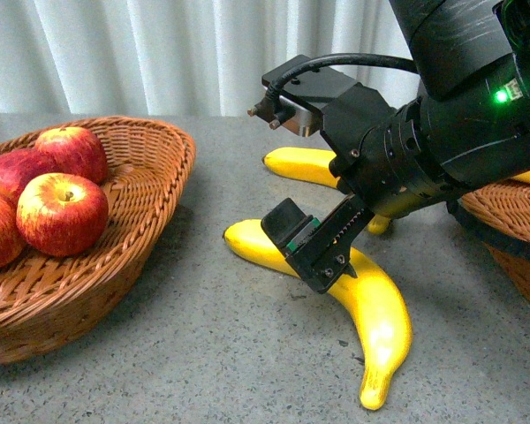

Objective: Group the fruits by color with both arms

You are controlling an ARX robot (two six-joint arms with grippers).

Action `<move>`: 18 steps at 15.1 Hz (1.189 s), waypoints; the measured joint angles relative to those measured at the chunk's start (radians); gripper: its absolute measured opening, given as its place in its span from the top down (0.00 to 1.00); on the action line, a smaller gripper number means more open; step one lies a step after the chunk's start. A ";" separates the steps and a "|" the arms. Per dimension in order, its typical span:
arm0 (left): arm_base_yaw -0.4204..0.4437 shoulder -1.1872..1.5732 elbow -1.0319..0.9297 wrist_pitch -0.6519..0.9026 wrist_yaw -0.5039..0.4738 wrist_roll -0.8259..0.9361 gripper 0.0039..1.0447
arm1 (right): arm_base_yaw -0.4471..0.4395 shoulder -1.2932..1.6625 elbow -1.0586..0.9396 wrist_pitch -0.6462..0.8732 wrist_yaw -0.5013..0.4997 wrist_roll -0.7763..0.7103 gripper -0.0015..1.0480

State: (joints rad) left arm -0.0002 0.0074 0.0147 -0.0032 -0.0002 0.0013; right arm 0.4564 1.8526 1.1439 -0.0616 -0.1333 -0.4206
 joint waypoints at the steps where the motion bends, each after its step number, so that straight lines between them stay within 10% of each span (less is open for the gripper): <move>1: 0.000 0.000 0.000 0.000 0.000 0.000 0.06 | -0.002 -0.002 -0.012 -0.018 -0.008 0.000 0.06; 6: 0.000 0.000 0.000 0.000 0.000 0.000 0.06 | -0.005 -0.003 -0.061 -0.032 -0.021 -0.046 0.06; 12: 0.000 0.000 0.000 0.000 0.000 0.000 0.06 | -0.014 -0.010 -0.077 -0.026 -0.041 -0.067 0.64; 18: 0.000 0.000 0.000 0.000 0.000 0.000 0.06 | -0.241 -0.145 -0.007 -0.019 -0.185 0.017 0.65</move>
State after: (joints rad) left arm -0.0002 0.0074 0.0147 -0.0032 -0.0006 0.0013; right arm 0.2153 1.7077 1.1366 -0.0811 -0.3180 -0.4038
